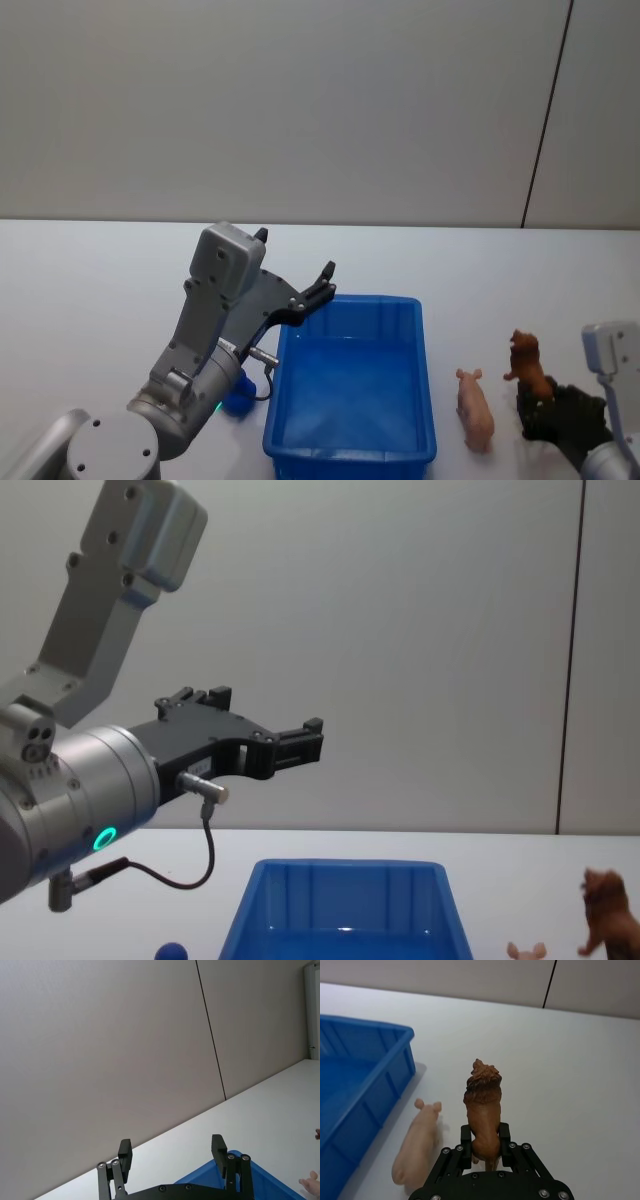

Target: Pick up the two dolls from the table and place them into the box.

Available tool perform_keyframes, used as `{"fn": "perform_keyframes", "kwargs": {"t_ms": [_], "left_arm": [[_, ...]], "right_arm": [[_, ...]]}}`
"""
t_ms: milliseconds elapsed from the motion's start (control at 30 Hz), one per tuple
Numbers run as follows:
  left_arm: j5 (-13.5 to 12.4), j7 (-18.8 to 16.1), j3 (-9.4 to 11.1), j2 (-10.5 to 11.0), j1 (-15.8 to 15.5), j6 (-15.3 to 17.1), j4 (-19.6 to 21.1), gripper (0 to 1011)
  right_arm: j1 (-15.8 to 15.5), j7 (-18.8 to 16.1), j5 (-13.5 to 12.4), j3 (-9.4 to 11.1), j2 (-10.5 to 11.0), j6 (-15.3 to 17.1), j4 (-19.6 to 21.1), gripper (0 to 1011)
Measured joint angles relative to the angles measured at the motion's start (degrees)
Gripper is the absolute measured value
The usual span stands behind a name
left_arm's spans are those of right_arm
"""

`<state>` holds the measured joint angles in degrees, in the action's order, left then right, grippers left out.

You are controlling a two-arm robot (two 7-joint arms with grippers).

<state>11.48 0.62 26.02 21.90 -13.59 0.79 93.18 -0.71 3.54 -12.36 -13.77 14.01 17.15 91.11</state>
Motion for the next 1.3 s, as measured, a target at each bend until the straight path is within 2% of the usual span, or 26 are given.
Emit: {"fn": "perform_keyframes", "kwargs": {"t_ms": [167, 333, 767, 900, 1033, 1200, 1300], "left_arm": [[0.0, 0.0, 0.0, 0.0, 0.0, 0.0, 0.0, 1001], [0.0, 0.0, 0.0, 0.0, 0.0, 0.0, 0.0, 1001], [0.0, 0.0, 0.0, 0.0, 0.0, 0.0, 0.0, 1001], [0.0, 0.0, 0.0, 0.0, 0.0, 0.0, 0.0, 1001], [0.0, 0.0, 0.0, 0.0, 0.0, 0.0, 0.0, 1001], [0.0, 0.0, 0.0, 0.0, 0.0, 0.0, 0.0, 1001], [0.0, 0.0, 0.0, 0.0, 0.0, 0.0, 0.0, 1001]], "right_arm": [[0.21, -0.61, 0.49, 0.08, -0.07, -1.4, 1.45, 305], [0.91, -2.62, 1.15, -0.01, -0.32, -2.9, 2.82, 305], [4.0, -9.95, 2.97, -1.38, -2.16, -4.56, 3.0, 305], [5.85, -13.63, 4.2, -2.4, -3.5, -4.79, 1.37, 305], [7.21, -15.79, 5.11, -3.18, -4.57, -4.87, -0.16, 305], [10.0, -19.19, 6.81, -4.86, -6.97, -5.0, -4.24, 306], [11.46, -20.69, 7.66, -5.66, -8.22, -5.09, -6.6, 374]]}}
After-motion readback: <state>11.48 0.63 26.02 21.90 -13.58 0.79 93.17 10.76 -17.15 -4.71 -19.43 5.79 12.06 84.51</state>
